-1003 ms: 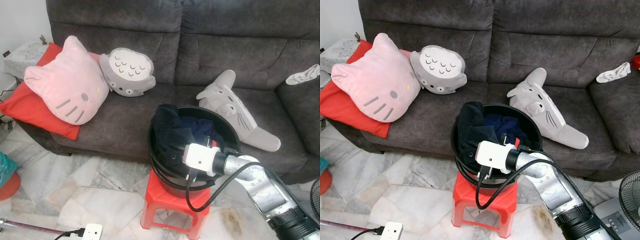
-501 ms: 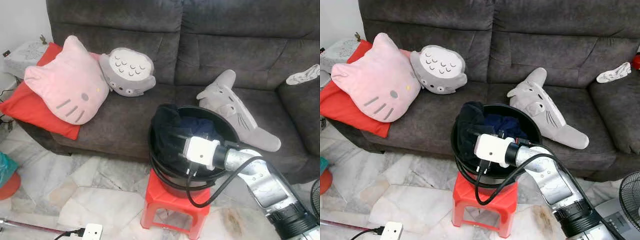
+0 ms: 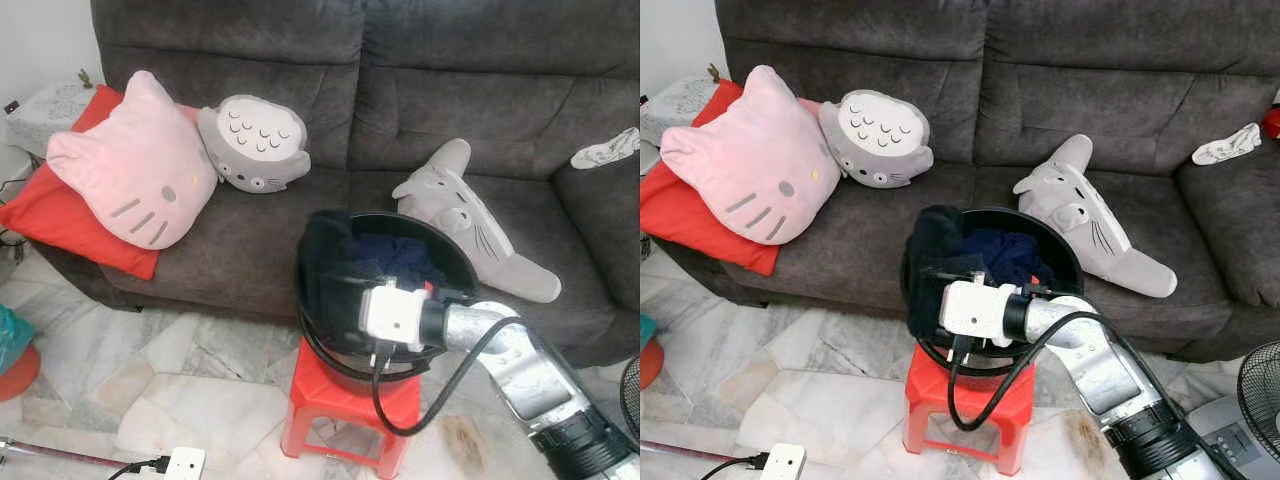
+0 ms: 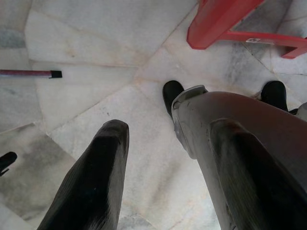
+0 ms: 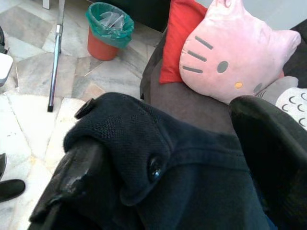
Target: Hang hanger
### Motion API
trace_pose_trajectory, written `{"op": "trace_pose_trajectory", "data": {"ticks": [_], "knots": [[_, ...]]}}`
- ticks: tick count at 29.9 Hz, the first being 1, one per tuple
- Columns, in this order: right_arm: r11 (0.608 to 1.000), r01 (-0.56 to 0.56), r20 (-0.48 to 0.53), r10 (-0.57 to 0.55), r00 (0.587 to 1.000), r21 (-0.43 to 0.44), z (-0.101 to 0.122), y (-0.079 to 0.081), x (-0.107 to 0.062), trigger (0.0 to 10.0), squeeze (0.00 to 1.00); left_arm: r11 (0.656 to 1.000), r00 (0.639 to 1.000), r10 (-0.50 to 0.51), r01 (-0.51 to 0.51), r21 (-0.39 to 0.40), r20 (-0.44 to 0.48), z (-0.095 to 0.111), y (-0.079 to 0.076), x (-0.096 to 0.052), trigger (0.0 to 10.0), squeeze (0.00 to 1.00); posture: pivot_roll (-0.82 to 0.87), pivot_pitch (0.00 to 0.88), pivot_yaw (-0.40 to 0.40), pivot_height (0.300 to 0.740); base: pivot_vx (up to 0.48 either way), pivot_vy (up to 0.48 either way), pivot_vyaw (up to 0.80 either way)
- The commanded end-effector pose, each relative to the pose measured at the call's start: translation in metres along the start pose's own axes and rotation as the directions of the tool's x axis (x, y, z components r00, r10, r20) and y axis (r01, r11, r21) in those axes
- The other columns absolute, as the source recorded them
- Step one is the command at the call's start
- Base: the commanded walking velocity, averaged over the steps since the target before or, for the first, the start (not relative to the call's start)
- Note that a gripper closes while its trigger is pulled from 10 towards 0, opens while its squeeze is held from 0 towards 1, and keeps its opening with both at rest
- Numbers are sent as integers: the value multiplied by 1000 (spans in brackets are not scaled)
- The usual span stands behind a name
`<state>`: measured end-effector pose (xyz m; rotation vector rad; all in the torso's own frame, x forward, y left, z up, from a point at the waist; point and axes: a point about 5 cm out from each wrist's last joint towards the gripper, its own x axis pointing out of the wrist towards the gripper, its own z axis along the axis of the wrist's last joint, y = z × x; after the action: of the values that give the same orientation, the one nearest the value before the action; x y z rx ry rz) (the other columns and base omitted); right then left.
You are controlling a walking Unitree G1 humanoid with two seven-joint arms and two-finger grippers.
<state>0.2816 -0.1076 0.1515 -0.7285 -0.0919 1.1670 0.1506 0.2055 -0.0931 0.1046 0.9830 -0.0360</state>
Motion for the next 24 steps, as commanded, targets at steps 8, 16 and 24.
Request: {"op": "trace_pose_trajectory", "data": {"ticks": [8,16,24], "knots": [[970,230,-143,-240,960,-82,-17,-31,1,10000,0,1000,999,0,1,16,-35,-8,2,-2,10000,0,-92,79,22,740,0,0,0],[954,300,-245,-289,926,6,-35,-36,1,10000,0,1000,999,-1,2,17,-37,-9,1,-2,10000,0,-91,84,26,740,0,0,0],[989,122,-109,-113,988,80,-15,-30,-5,10000,1000,1000,999,-3,3,20,-37,-8,2,-2,10000,0,-100,84,30,740,0,0,0]]}}
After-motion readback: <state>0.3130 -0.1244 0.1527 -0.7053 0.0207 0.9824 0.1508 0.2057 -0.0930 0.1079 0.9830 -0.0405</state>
